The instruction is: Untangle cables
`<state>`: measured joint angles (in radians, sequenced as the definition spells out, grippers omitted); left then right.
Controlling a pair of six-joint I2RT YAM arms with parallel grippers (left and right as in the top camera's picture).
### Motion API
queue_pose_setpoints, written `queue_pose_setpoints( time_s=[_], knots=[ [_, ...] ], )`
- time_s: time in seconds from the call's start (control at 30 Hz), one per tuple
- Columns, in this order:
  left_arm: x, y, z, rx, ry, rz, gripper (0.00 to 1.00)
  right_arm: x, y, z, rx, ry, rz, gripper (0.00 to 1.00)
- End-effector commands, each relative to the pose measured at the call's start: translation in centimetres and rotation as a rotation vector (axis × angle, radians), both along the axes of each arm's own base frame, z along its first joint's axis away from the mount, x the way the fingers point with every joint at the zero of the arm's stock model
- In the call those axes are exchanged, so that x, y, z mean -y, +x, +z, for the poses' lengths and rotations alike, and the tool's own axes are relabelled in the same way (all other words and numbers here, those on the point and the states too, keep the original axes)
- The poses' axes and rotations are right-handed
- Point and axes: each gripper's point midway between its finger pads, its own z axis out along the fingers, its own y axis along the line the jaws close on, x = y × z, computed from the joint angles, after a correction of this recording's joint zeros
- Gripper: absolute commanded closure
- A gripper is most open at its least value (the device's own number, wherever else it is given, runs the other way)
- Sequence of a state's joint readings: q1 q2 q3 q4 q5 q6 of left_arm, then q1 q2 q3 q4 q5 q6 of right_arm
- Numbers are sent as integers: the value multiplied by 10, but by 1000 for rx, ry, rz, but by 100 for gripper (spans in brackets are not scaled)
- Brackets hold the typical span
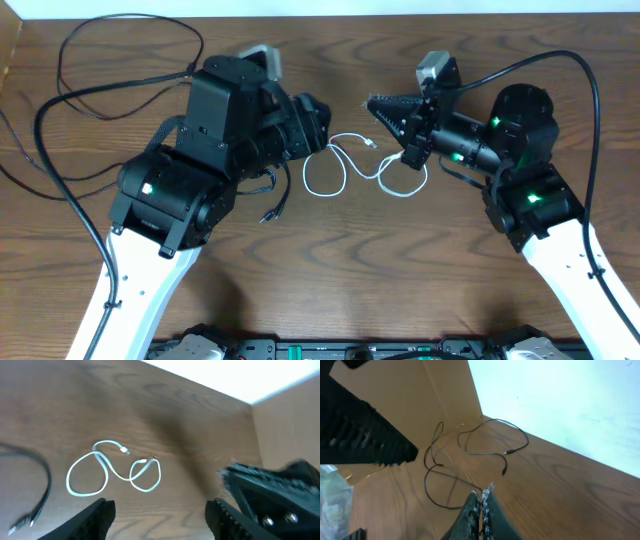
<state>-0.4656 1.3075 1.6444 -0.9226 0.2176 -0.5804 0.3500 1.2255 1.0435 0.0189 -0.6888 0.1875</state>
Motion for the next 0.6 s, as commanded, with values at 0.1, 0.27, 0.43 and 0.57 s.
queue_pose_setpoints(
  time_s=[0.1,0.27,0.43,0.57],
  knots=[
    [15,-1,11,106,37,-166,34,2,-9,2,-40,6,11,99],
    [18,6,20,153,21,-161,35,-1,-18,4,-46,16,61,99],
    [17,3,17,206,108,-240,35,-3,-23,7,-56,31,82,99],
    [17,3,16,243,152,-286,35,-5,-30,12,-45,40,119,99]
  ],
)
